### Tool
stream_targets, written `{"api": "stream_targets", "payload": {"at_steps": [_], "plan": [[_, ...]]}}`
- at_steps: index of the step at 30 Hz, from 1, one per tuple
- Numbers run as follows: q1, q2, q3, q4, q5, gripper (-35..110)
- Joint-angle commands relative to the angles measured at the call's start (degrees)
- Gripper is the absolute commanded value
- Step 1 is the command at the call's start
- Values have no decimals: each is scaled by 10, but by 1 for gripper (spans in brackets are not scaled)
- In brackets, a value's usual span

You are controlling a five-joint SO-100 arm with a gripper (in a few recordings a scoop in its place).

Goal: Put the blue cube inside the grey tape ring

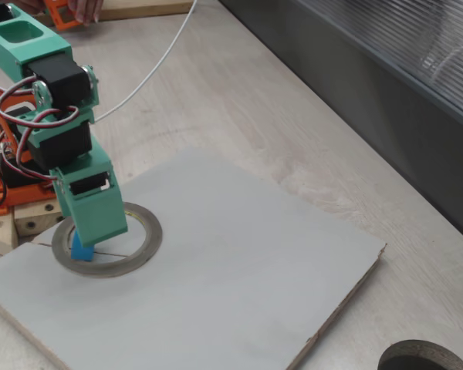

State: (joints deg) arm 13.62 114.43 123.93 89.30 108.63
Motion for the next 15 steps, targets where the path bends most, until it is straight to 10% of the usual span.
{"api": "stream_targets", "payload": {"at_steps": [1, 15], "plan": [[-5, 8, 7, 15, 4, 61], [-7, 55, -106, 173, 0, 61]]}}
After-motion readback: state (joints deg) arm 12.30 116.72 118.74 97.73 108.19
